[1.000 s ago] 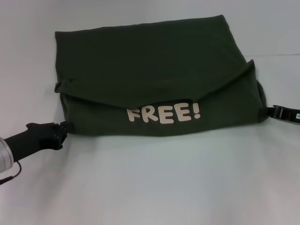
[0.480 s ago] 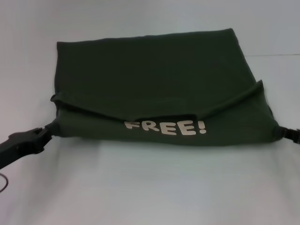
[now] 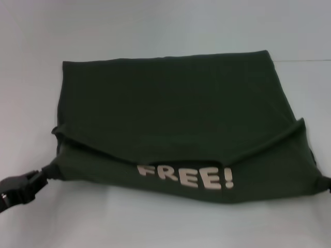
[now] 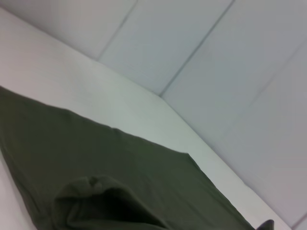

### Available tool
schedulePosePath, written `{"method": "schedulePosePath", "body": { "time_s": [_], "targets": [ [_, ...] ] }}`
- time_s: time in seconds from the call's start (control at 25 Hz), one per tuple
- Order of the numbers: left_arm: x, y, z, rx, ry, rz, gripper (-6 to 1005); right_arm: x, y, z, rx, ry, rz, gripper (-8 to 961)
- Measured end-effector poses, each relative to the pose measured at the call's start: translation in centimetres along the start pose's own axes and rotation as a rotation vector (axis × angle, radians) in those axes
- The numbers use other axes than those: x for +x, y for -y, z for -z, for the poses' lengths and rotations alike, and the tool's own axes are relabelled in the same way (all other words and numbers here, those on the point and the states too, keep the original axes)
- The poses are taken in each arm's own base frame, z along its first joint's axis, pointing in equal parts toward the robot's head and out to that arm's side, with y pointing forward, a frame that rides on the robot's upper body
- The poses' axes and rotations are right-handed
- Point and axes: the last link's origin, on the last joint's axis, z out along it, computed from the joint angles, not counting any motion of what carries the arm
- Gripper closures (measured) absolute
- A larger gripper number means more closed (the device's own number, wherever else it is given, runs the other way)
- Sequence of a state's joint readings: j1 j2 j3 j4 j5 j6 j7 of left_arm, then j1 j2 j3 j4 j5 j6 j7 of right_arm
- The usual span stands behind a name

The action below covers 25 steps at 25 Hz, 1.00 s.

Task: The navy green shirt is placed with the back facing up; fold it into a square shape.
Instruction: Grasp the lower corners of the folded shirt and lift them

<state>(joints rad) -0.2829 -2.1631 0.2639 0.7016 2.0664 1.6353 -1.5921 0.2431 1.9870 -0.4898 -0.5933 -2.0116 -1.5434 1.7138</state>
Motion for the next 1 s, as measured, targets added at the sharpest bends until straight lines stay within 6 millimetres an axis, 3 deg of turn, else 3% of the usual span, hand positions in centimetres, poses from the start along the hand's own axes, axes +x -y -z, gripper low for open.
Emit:
{"method": "schedulePosePath", "body": {
  "time_s": [0.36,0.76,1.0],
  "targets": [
    [-2.0,-1.6,1.4,-0.097,0.124,0.023,997,3.0,-1.0,3.5,-0.045,-0.007,0.022,921],
    [-3.8,-3.5,3.4,-0.208,0.231,0.055,997,5.0,-1.8,4.8,-0.084,-0.065,0.038,921],
    [-4.1,-3.5,4.0,-0.196,0.223,0.076,997,5.0,-2.0,5.9,-0.095,-0.029,0.043,921]
  ]
}}
